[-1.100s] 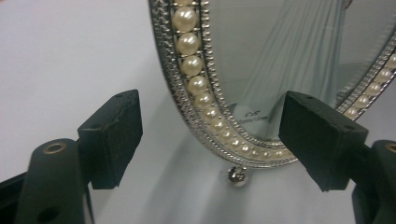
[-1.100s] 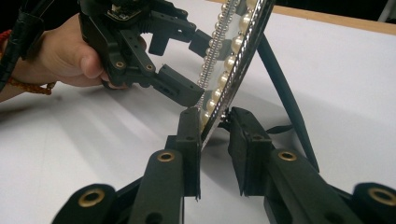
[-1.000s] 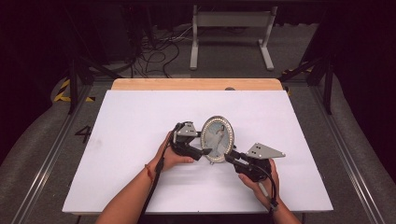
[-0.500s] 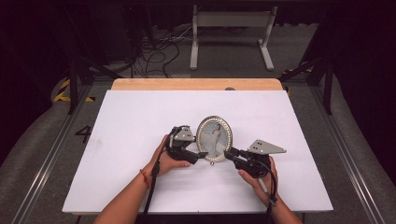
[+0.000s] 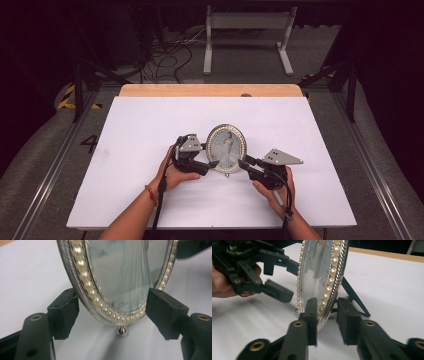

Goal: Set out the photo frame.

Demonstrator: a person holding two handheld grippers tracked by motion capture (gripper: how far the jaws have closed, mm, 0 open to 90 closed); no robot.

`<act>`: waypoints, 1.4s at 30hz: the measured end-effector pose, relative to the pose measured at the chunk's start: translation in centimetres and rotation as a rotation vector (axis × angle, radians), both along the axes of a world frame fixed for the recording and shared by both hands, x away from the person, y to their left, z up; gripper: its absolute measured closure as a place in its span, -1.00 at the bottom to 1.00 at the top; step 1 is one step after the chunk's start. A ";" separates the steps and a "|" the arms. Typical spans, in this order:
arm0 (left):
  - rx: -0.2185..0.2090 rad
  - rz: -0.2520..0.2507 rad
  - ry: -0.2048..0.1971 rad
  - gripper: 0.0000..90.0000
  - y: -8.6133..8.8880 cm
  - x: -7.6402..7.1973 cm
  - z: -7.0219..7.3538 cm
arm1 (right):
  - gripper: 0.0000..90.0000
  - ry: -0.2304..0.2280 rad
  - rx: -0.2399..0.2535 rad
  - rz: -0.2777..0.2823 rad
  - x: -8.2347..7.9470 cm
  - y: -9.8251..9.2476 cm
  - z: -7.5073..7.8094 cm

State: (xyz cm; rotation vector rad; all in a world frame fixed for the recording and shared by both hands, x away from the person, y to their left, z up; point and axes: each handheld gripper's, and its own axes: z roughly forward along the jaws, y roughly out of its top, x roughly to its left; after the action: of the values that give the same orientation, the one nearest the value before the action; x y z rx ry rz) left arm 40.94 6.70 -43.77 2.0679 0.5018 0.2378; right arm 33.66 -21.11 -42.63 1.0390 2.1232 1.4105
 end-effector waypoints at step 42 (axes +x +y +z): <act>0.101 0.011 -0.042 0.54 1.8 -2.6 0.5 | 0.67 -0.024 -0.029 -0.036 0.5 0.6 0.0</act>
State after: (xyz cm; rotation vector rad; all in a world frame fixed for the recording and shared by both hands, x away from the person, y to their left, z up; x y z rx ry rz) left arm 38.33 8.46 -43.23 2.1538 0.4835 0.3184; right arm 34.19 -20.56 -42.61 1.0392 2.0914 1.3652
